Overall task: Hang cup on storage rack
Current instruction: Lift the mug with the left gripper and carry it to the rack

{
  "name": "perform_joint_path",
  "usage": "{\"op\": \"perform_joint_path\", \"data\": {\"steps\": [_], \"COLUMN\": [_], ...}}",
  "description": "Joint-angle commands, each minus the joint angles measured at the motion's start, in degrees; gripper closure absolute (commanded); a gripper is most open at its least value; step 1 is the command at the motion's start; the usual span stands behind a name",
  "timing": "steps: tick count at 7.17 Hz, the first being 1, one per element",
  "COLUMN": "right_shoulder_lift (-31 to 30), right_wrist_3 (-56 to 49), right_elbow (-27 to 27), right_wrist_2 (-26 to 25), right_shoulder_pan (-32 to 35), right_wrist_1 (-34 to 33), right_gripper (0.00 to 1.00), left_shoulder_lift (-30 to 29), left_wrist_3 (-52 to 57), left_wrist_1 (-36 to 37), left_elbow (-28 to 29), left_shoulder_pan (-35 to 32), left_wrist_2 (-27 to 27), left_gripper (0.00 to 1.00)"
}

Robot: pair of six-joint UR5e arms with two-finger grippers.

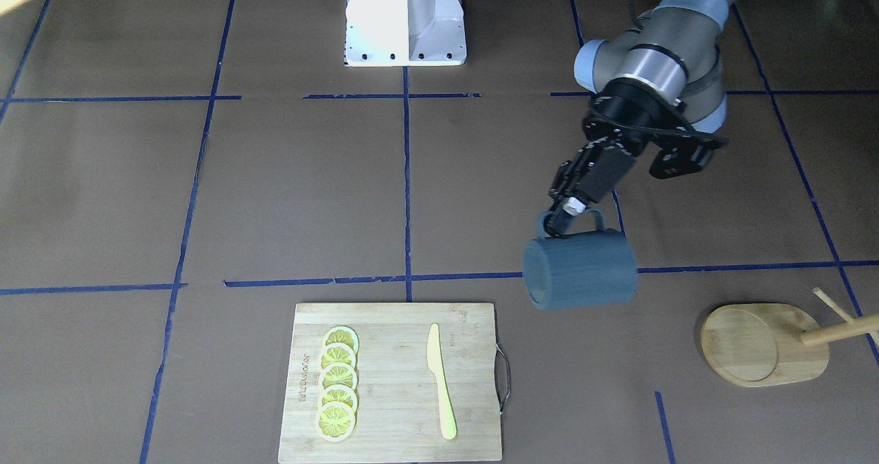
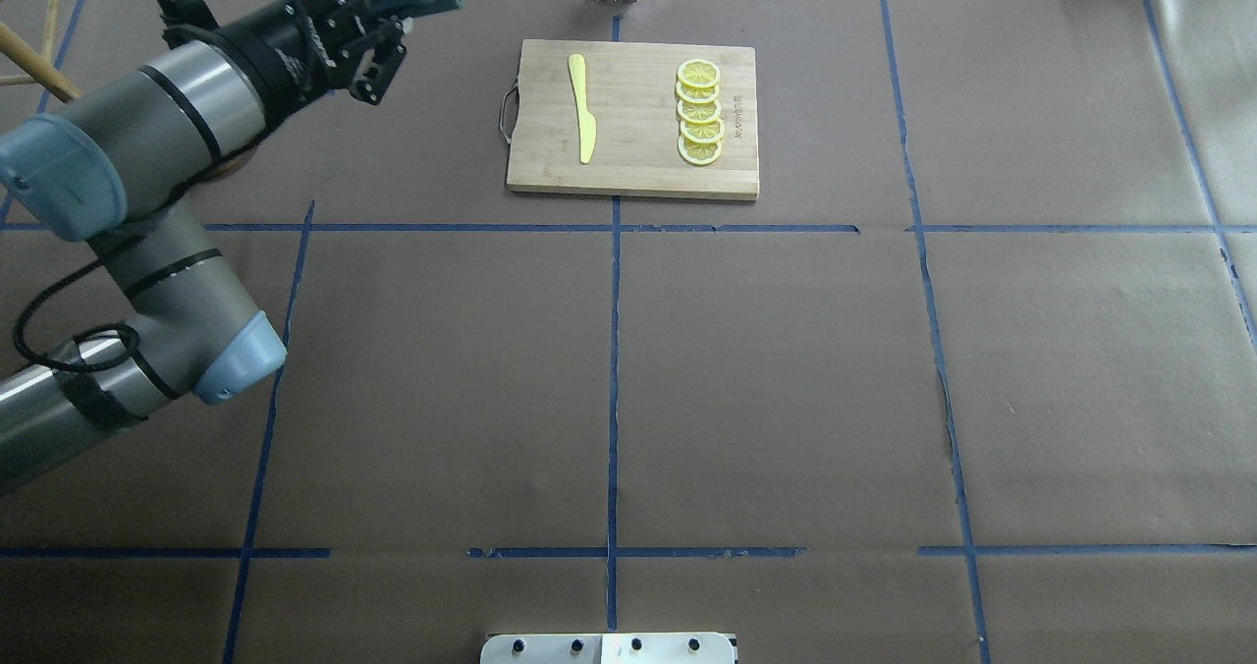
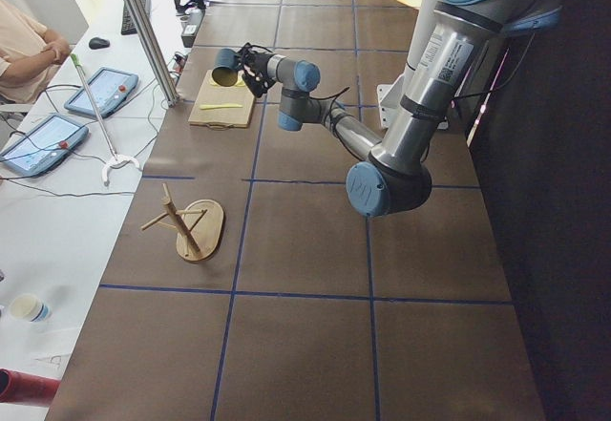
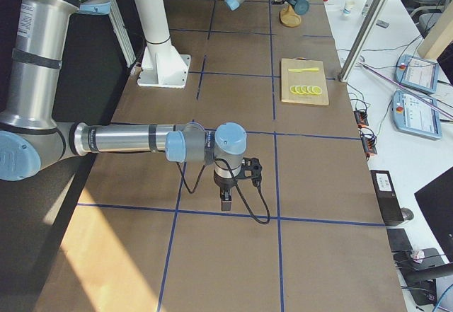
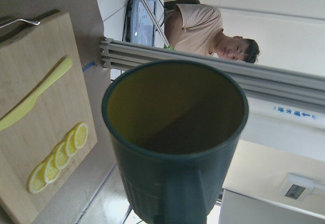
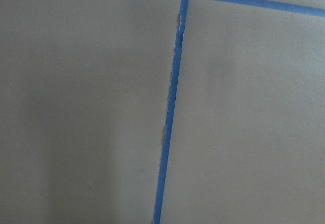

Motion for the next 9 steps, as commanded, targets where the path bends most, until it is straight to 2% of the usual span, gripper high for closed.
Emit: {"op": "perform_joint_path", "data": {"steps": [1,2,3,4,5,7,9], "right_shoulder_lift": [0.2,0.3,0.3,0.3,0.3,0.3,0.3], "right_wrist_3": [0.0,0.0,-0.1,0.0,0.0,0.0,0.0], "right_elbow": [0.0,0.0,0.0,0.1,0.1,0.2,0.3], "right_wrist_2": [-0.1,-0.1,-0.1,-0.1,-0.1,-0.1,-0.2], "right_shoulder_pan": [0.0,0.0,0.0,0.0,0.0,0.0,0.0], "right_wrist_1": [0.0,0.1,0.1,0.1,0.1,0.1,0.1], "right_gripper": [0.00,0.00,0.00,0.00,0.00,0.00,0.00], "left_shoulder_lift": [3.6,5.3,5.6,5.6,5.6,5.6,5.6], "left_wrist_3": [-11.0,-13.5,-15.3,-15.6,-15.8,-15.9,-15.9], "left_wrist_1": [-2.1,-5.0,-8.2,-11.9,-14.9,-19.2,-29.5], "left_elbow": [0.9,3.2,8.2,13.2,17.5,21.9,29.4], "left_shoulder_pan": [-6.8,-9.8,-15.1,-17.5,-17.8,-17.9,-17.9], "left_wrist_2": [-0.2,-2.5,-8.0,-10.6,-10.6,-10.6,-10.7], "left_gripper": [1.00,0.99,0.99,0.99,0.99,0.99,0.99]}}
